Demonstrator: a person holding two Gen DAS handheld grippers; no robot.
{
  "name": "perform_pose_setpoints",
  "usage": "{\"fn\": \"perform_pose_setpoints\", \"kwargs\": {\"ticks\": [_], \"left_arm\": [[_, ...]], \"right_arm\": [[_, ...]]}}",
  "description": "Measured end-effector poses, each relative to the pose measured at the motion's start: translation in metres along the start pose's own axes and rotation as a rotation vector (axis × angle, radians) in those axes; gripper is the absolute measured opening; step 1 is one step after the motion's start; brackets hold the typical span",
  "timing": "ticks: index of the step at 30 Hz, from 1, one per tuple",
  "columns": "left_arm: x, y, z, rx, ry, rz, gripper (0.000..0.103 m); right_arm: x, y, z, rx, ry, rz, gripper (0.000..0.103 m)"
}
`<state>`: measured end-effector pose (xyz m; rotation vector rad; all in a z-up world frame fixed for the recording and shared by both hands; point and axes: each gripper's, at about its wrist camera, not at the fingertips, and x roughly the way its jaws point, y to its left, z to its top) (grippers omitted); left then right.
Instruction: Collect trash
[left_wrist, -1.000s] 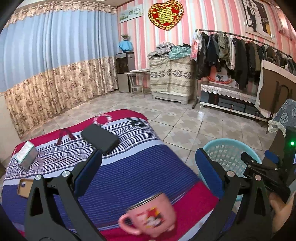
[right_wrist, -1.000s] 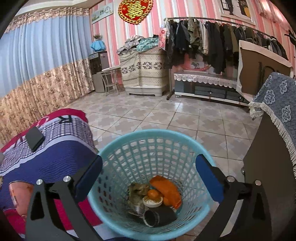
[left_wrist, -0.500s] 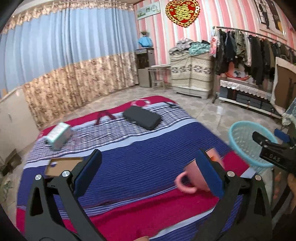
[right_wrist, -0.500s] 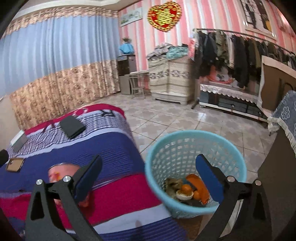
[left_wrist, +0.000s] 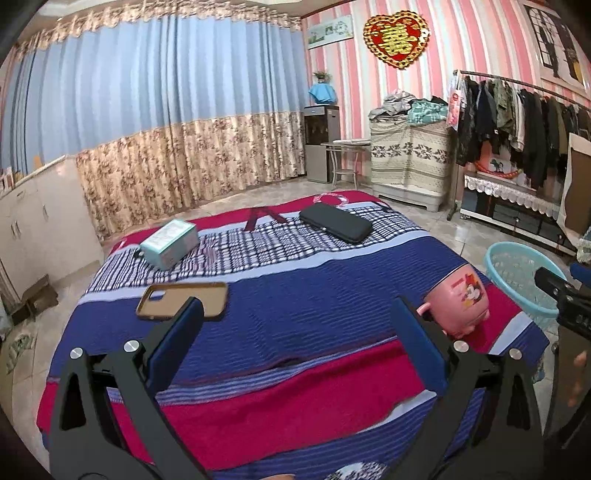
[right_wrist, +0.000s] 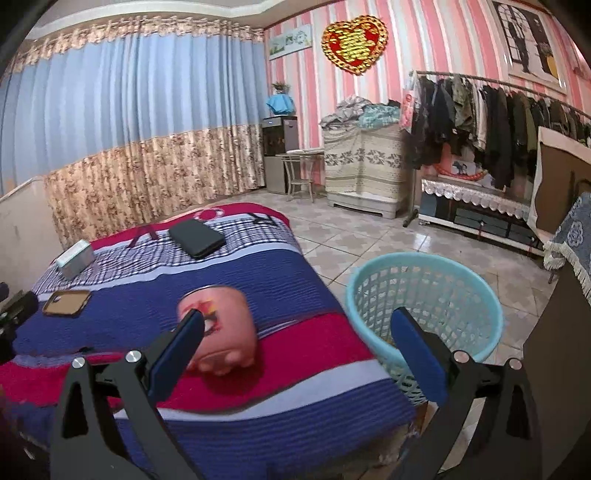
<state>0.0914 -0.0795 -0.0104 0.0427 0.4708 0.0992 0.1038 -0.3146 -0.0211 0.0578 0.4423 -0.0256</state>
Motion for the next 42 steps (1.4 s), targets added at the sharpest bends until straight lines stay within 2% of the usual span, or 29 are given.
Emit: {"fn": "perform_pose_setpoints", "kwargs": {"ticks": [4, 17, 33, 42], "left_arm": [[-0.007, 0.017, -0.006, -0.034, -0.013, -0.005, 0.098], [-0.015, 0.026, -0.02, -0.036, -0.031, -0.034, 0.098], [-0.02, 0.014, -0.028, -0.002, -0.06, -0.051, 0.098], [-0.025, 0.019, -0.024, -0.029, -0.08, -0.071, 0.098]], "right_arm": [[-0.013, 0.011, -0.01, -0.006, 0.004, 0.03, 0.098], [-0.035, 0.037, -0.028, -0.087, -0.031, 0.031, 0.098], [-0.036, 0.038, -0.028, -0.067, -0.052, 0.068, 0.098], [-0.037, 0.039, -0.029, -0.069, -0.055, 0.071, 0.098]]}}
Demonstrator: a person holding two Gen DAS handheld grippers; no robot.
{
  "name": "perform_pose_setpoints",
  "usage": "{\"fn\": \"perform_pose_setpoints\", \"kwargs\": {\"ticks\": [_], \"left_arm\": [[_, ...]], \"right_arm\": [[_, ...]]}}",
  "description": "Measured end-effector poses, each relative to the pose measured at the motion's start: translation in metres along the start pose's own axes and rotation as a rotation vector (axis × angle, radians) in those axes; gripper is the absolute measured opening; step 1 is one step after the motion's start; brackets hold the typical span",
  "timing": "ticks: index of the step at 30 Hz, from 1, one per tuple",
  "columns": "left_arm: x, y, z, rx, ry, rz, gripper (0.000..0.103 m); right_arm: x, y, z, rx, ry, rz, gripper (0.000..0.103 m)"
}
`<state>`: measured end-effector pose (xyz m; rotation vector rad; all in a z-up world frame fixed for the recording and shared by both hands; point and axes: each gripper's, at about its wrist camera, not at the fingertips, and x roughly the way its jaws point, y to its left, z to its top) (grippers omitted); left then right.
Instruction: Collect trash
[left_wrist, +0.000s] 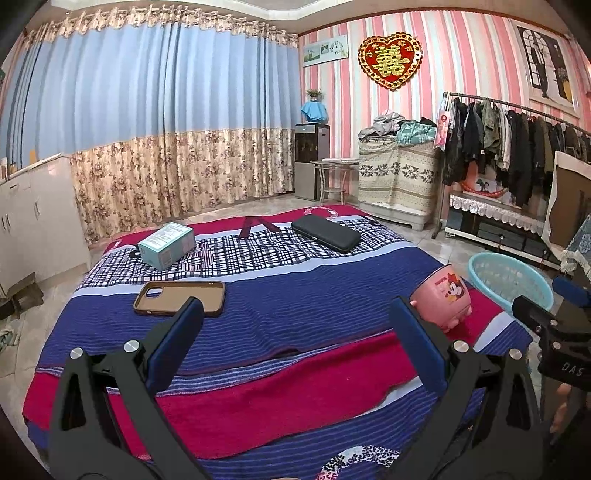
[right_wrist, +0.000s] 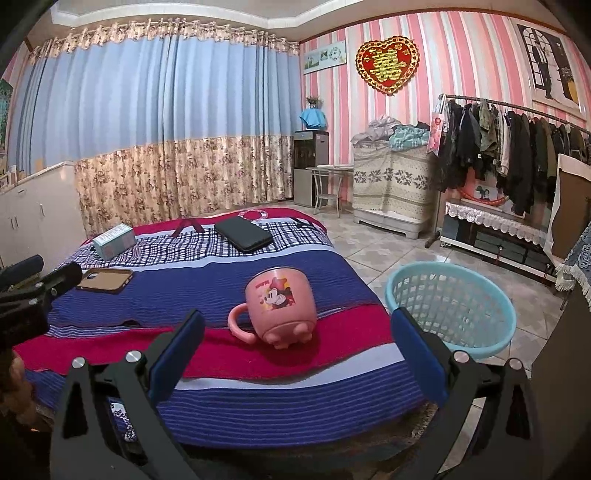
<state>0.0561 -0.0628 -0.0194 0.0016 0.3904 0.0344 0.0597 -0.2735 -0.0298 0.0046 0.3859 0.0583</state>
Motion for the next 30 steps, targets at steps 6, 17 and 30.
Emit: {"fn": "perform_pose_setpoints", "kwargs": {"ticks": [6, 17, 30], "left_arm": [[-0.0001, 0.0017, -0.0002, -0.007, -0.005, 0.008, 0.098], [-0.0006, 0.0013, -0.0004, -0.006, -0.005, 0.005, 0.098], [-0.0001, 0.0036, -0.0012, -0.011, 0.004, 0.008, 0.098]], "right_arm": [[-0.0018, 0.0005, 0.0, -0.011, -0.001, 0.004, 0.098], [-0.0024, -0.0021, 0.001, -0.011, 0.0, 0.0, 0.098], [-0.0018, -0.0017, 0.0008, -0.011, 0.002, 0.0, 0.098]]}}
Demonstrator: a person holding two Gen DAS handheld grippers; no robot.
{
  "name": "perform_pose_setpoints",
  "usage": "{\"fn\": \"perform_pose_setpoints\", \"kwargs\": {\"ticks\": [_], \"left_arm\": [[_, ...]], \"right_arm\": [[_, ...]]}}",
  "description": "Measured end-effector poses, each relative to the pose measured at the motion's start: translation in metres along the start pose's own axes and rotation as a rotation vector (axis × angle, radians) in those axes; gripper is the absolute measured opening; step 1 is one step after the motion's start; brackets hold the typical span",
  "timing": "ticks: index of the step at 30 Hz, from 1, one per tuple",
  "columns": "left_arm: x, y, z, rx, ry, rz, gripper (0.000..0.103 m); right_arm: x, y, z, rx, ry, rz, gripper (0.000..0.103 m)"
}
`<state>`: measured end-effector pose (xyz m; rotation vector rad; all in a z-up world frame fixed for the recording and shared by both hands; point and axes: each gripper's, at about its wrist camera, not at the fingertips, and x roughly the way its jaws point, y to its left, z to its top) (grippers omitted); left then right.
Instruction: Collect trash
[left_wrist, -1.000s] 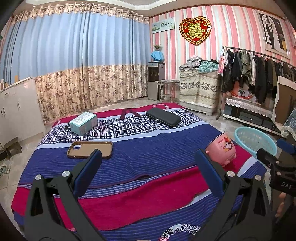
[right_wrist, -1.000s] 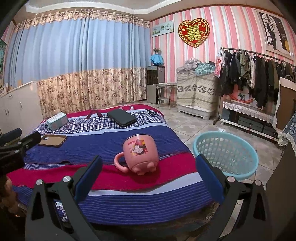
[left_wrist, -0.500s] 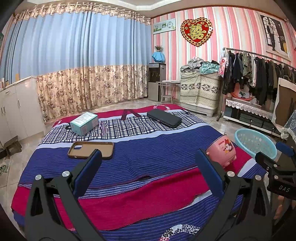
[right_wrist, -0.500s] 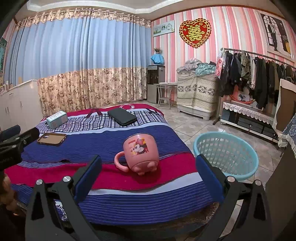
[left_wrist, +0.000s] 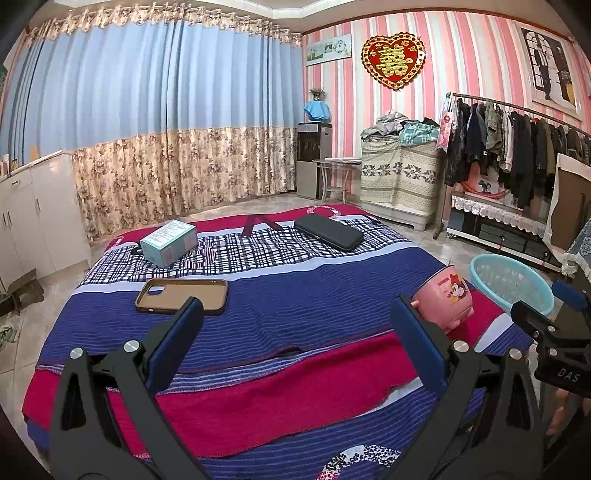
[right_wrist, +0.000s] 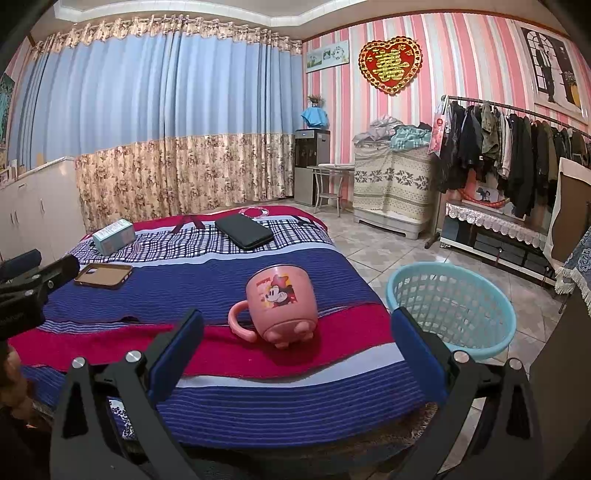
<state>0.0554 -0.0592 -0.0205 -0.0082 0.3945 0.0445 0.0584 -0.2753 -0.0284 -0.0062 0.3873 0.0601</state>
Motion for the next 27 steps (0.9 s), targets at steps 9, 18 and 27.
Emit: {"fn": "perform_pose_setpoints", "kwargs": {"ticks": [9, 18, 27], "left_arm": [[0.0014, 0.0007, 0.0, 0.004, -0.001, 0.0, 0.098], [0.0017, 0.0003, -0.0002, 0.005, -0.001, 0.002, 0.098], [0.0014, 0.0004, 0.0005, 0.007, -0.002, 0.001, 0.098]], "right_arm": [[0.0004, 0.0011, -0.0004, -0.001, 0.0, -0.001, 0.098], [0.0004, 0.0008, -0.0005, -0.002, 0.0, -0.001, 0.098], [0.0007, 0.001, -0.0007, -0.003, 0.0, -0.002, 0.098]]}}
